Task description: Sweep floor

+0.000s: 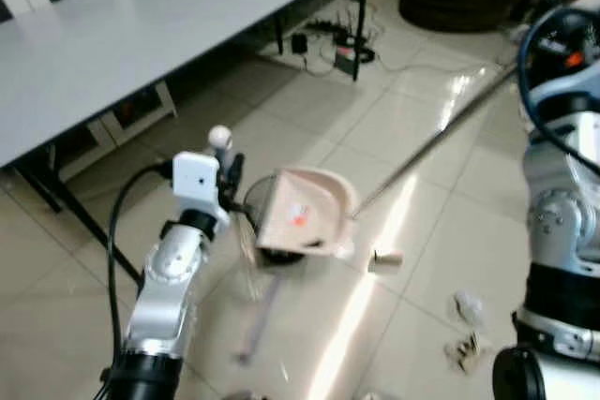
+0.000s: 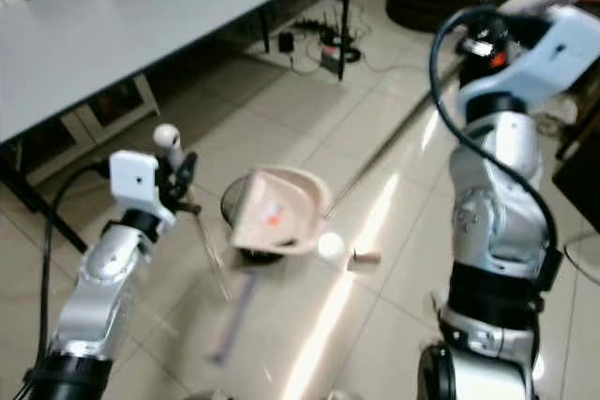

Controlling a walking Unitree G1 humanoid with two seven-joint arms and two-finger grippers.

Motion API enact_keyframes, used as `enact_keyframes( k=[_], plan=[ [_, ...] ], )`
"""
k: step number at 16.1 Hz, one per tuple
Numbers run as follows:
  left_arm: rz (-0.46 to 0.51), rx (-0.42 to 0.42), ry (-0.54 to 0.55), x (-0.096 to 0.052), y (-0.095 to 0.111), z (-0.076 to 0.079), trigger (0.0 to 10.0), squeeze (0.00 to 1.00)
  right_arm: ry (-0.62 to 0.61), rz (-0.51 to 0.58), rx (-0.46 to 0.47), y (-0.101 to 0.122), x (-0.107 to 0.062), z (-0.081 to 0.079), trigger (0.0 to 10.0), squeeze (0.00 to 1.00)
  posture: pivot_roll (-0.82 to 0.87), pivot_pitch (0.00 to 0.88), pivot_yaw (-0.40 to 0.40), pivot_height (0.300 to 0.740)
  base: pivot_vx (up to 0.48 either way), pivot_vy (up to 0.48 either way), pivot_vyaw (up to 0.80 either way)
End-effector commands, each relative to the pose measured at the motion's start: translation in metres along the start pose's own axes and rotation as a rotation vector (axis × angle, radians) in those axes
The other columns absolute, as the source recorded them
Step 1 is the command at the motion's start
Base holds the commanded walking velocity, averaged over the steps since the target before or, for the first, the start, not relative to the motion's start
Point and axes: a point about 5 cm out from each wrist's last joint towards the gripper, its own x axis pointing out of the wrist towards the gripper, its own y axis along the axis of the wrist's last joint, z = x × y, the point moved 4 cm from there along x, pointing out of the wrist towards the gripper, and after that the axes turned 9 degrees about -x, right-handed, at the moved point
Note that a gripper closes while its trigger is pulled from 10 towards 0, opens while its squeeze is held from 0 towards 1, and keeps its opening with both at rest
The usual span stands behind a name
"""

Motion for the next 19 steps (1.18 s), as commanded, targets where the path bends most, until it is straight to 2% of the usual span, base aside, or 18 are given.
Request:
enact_keyframes(
  k=[1, 7, 11, 19],
  plan=[
    [0.040, 0.037, 0.010, 0.000, 0.011, -0.008, 10.0, 0.00, 0.042, 0.067, 0.045, 0.017, 0.006, -0.013, 10.0, 0.00, -0.05, 0.037, 0.032, 0.740, 0.379, 0.000, 0.00],
    [0.030, 0.043, 0.006, -0.002, 0.009, -0.010, 10.0, 0.00, 0.004, 0.065, 0.046, 0.014, 0.007, -0.001, 10.0, 0.00, -0.04, 0.030, 0.040, 0.740, 0.381, 0.000, -0.07],
    [0.024, 0.053, 0.014, -0.006, 0.006, -0.016, 10.0, 0.00, 0.030, 0.049, 0.054, 0.009, 0.004, -0.009, 10.0, 0.00, -0.04, 0.014, 0.033, 0.740, 0.382, 0.000, 0.00],
    [0.016, 0.066, 0.005, -0.008, 0.005, -0.017, 10.0, 0.00, 0.043, 0.054, 0.054, 0.009, 0.003, -0.012, 10.0, 0.00, -0.03, 0.015, 0.044, 0.740, 0.383, 0.000, 0.00]
  ],
)
